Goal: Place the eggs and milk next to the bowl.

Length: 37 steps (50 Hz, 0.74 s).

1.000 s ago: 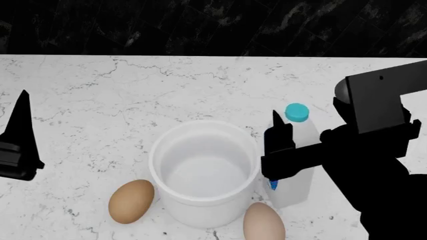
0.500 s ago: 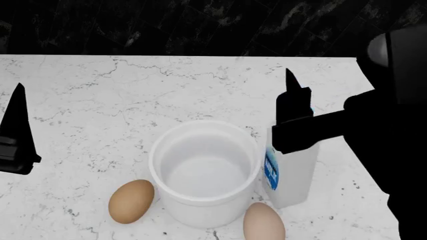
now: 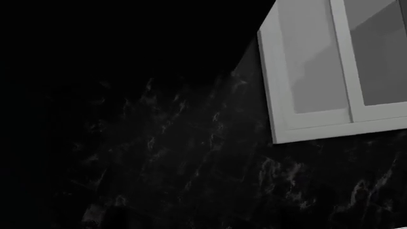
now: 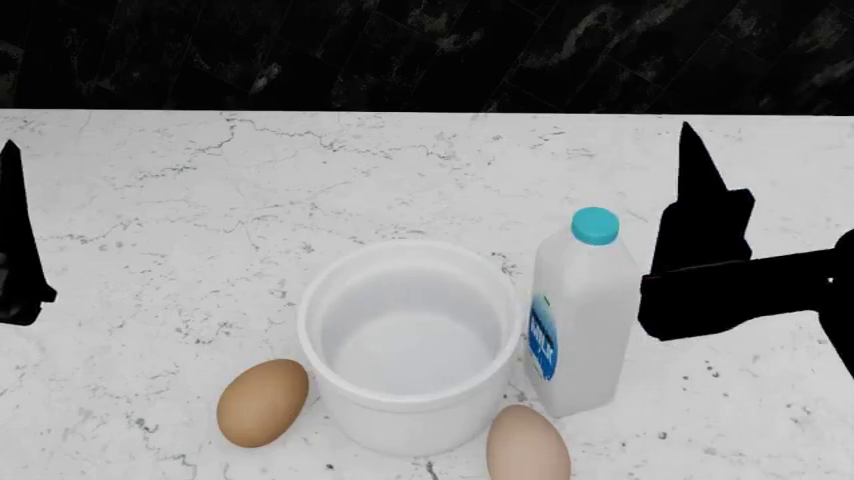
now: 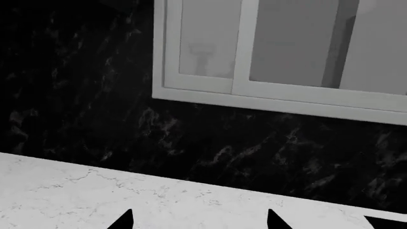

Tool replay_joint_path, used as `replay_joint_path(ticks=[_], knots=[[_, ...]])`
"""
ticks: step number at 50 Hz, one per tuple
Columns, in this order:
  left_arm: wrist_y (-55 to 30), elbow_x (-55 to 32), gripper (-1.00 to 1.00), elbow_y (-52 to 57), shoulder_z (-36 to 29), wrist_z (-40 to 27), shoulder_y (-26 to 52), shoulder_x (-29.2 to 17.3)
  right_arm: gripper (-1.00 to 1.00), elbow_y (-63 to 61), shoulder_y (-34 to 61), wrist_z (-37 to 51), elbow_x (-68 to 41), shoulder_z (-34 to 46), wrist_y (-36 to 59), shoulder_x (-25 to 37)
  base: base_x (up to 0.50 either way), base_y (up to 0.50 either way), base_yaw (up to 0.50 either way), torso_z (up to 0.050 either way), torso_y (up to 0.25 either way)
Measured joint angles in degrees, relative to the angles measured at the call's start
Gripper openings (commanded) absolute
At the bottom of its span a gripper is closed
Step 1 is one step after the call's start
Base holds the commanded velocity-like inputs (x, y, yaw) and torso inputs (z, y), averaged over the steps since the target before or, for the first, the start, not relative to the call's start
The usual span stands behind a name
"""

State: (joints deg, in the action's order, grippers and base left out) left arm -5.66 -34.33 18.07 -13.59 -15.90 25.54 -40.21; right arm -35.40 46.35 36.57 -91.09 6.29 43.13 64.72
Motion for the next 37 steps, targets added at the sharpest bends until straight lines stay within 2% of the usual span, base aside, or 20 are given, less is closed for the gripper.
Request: replay_joint_path(ticks=[7, 16, 37], knots=[[-0.7, -0.3, 1.00, 1.7, 1.1, -0.8, -1.2, -1.8, 1.00, -3.4, -8.8, 2.1, -3.6, -10.3, -1.5, 4.4, 0.00, 0.00, 0.00, 0.000, 0.000], [-1.3, -0.6, 1.00, 3.5, 3.1, -2.4, -3.2, -3.9, 1.00, -5.8, -17.3, 4.2, -7.6, -23.8, 0.3, 7.0, 0.00, 0.00, 0.00, 0.000, 0.000], [-3.7, 1.0, 1.00, 6.0, 5.5, -7.3, -5.4, -6.2, 1.00, -6.4, -22.8, 10.4, -16.6, -42.7, 7.6, 10.3, 0.00, 0.00, 0.00, 0.000, 0.000]])
